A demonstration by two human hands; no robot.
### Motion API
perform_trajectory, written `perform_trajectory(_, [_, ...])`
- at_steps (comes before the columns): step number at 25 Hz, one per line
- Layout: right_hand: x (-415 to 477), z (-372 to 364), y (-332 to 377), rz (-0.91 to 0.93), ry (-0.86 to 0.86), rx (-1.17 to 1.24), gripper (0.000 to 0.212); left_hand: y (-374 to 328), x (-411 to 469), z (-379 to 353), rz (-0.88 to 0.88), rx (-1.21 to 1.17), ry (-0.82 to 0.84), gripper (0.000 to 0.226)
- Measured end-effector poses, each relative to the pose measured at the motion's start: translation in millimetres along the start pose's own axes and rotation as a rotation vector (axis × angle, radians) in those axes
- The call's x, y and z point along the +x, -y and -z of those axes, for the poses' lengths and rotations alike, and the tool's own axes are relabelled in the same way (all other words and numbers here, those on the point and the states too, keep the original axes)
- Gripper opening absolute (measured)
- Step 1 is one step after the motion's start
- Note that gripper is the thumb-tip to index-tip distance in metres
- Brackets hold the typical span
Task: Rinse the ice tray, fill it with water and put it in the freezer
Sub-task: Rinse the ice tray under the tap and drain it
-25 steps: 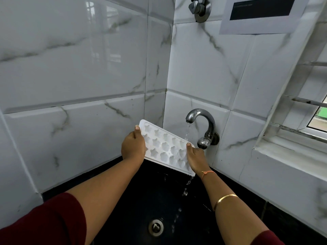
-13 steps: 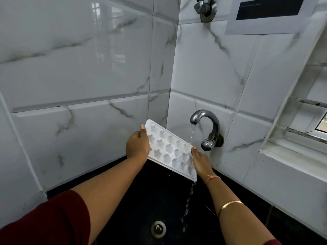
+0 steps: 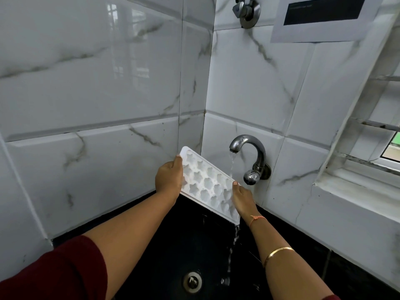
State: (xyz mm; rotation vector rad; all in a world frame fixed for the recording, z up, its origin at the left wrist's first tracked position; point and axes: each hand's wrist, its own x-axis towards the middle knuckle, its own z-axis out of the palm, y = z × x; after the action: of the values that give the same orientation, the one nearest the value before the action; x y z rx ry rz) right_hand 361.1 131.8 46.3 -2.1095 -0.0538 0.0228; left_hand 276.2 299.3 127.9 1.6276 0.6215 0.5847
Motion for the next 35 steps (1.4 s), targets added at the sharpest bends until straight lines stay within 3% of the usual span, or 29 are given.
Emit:
perform_trajectory(6, [3.4,0.2,-9.6,-0.124,0.004,-0.049,0.068,0.1,1.5,-6.3,0.066,-0.05,0.114,0.03])
perform_trajectory(10, [-1.4,4.3,-7.2,-0.192,0.057,-0.081,0.075,3.6,3.7,-18.9,0.135,-0.228,0.217,0.028])
perform_trajectory(14, [-9.2,17.0,9.8,-0.132,-0.128,-0.047,0.05,7.9,0.5,-42.7,0.194,-0.232,0.35,0.032])
perform_trajectory(17, [-17.2,28.1,36.2,0.024,-0.121,0.255,0.016,5.9,-7.6,-60.5,0.2,-0.206,0.43,0.03])
perform_trajectory(20, [-27.6,36.0,57.0,0.004,0.044,0.428,0.016,1.6,-12.3,-72.6,0.205,-0.176,0.457,0.029])
perform_trajectory(29, [-34.7,43.5,65.6,0.033,0.166,0.275,0.022,-12.7,-14.8,-86.5,0.167,-0.156,0.43,0.029])
perform_trajectory(35, [-27.5,48.5,68.6,0.004,0.152,0.212,0.025,-2.2,-15.2,-87.4,-0.025,-0.029,0.387,0.029])
